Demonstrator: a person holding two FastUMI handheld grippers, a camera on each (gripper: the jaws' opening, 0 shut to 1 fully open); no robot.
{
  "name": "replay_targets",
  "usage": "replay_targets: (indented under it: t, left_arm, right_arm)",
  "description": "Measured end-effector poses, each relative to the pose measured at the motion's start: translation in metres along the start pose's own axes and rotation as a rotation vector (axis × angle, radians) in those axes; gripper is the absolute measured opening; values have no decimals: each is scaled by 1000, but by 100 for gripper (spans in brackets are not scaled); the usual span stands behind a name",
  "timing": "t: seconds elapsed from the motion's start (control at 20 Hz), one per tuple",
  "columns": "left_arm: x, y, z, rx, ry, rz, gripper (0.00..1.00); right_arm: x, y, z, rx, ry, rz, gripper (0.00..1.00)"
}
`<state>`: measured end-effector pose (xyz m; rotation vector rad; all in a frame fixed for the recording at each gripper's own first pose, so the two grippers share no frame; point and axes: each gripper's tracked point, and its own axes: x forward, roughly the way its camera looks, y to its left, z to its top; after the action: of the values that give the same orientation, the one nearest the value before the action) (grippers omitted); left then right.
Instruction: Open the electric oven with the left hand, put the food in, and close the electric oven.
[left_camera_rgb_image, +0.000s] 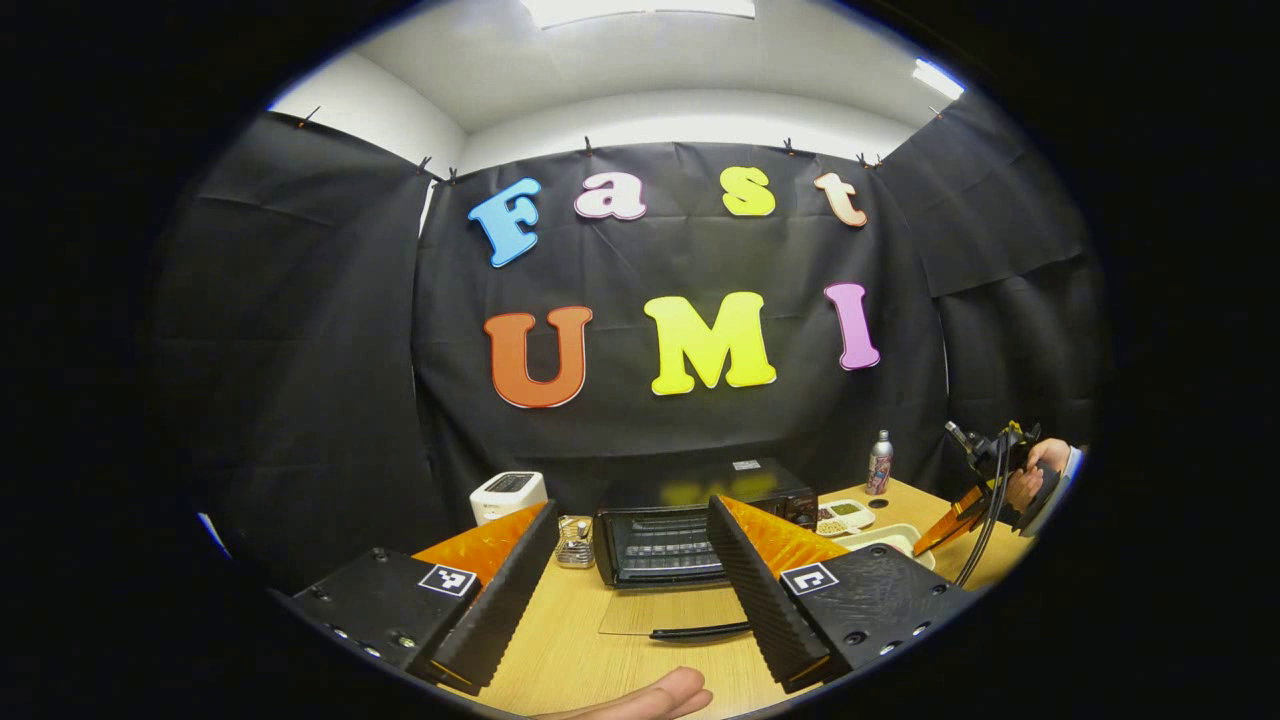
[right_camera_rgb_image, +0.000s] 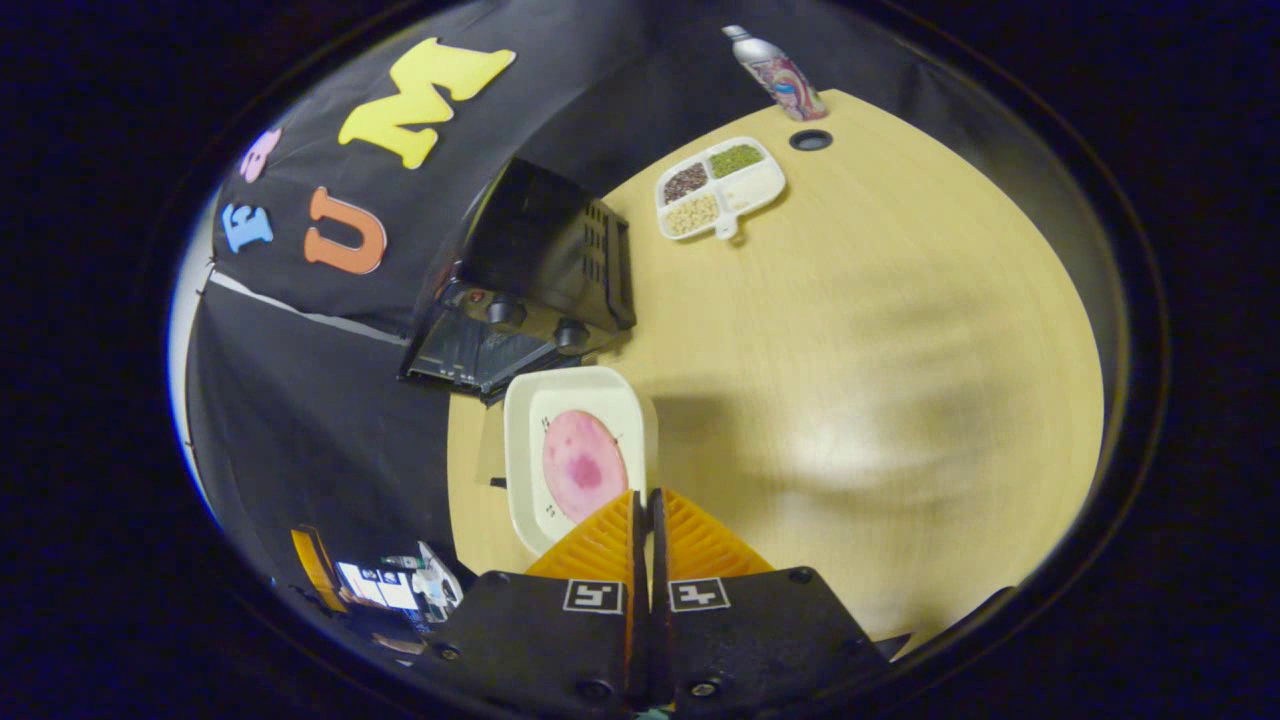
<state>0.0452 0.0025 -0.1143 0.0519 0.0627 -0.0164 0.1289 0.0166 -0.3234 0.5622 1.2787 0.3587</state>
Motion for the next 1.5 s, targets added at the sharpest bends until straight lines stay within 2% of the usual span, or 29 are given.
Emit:
replay_targets:
  t: [0.4, 0.5, 0.7, 0.75, 1.0, 1.15, 1.3, 1.5]
  left_arm:
    - [-14, 33, -10, 10, 1, 26, 95]
    - [-13, 41, -13, 7, 4, 36, 95]
    - [-10, 56, -24, -7, 14, 51, 95]
    - [-9, 58, -26, -13, 19, 51, 95]
    - [-13, 61, -33, -18, 37, 60, 95]
    - [-11, 67, -41, -15, 48, 71, 95]
    - [-15, 78, -46, -19, 52, 91, 95]
    - [-15, 90, -53, -26, 55, 113, 95]
  right_arm:
    - [35, 79, -23, -94, 42, 15, 0]
    - [51, 95, -28, -108, 52, 17, 4]
    - [88, 121, -27, -86, 48, 6, 0]
    - [99, 130, -24, -73, 39, 7, 4]
    - [146, 158, -8, 23, -23, 12, 4]
    - [170, 167, 12, 113, -114, 7, 4]
    - [189, 166, 29, 226, -207, -30, 4]
    - [212, 176, 54, 335, -319, -13, 4]
